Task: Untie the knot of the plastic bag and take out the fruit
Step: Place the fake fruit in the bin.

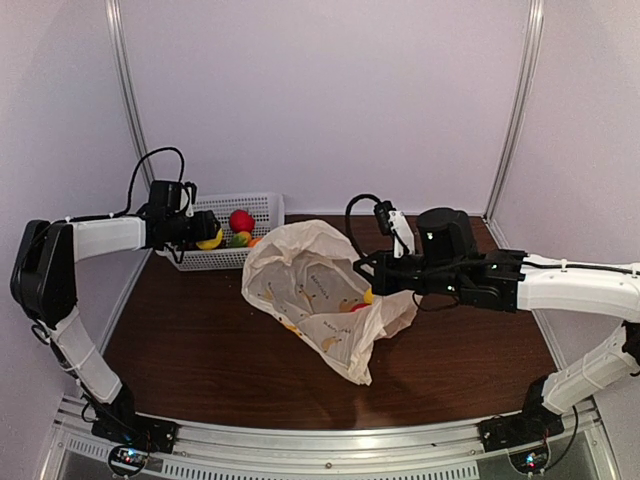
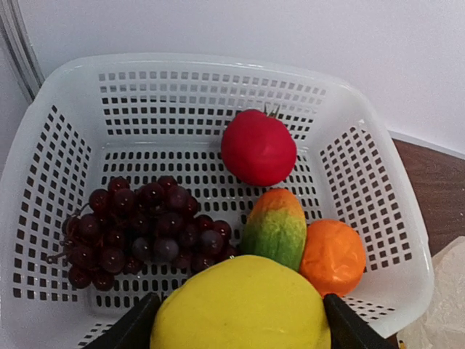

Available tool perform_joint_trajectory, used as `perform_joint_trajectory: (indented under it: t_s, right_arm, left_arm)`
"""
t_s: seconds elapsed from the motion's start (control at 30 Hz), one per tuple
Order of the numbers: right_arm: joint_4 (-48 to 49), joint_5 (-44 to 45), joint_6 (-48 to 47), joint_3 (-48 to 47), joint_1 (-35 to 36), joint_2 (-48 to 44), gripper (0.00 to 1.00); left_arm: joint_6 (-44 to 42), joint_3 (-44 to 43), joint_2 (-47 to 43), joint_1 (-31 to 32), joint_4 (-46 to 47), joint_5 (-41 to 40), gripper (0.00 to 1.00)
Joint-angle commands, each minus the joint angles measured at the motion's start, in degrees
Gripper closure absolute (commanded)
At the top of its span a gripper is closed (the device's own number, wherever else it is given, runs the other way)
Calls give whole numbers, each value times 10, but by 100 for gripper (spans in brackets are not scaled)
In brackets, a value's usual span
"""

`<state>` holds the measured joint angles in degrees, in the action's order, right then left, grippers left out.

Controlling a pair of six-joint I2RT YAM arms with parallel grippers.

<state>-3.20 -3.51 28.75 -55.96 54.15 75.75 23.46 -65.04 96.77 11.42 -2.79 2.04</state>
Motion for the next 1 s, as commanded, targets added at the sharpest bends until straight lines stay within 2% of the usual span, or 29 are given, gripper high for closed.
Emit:
perform_joint_trajectory:
  t_s: [0.0, 0.33, 0.4, 0.57, 0.77, 0.97]
  right_arm:
    - [3, 11, 5, 8, 5, -4, 100]
    - [3, 9, 9, 0, 9, 5, 100]
    - [3, 10, 10, 0, 9, 6, 100]
    - [3, 8, 9, -4, 10, 13, 100]
    - [3, 8, 7, -8, 10, 16, 100]
    - [3, 8, 8, -7, 10, 16, 100]
  left_arm:
    - [-25, -25, 36, -15, 36, -33, 40]
    - [-31, -69, 102, -30, 42, -22, 38]
    - [-32, -67, 107, -31, 41, -22, 35]
    - [-31, -63, 109, -31, 37, -22, 16]
    - [-31, -64, 106, -31, 35, -22, 9]
    - [-32, -64, 99, -31, 33, -23, 8]
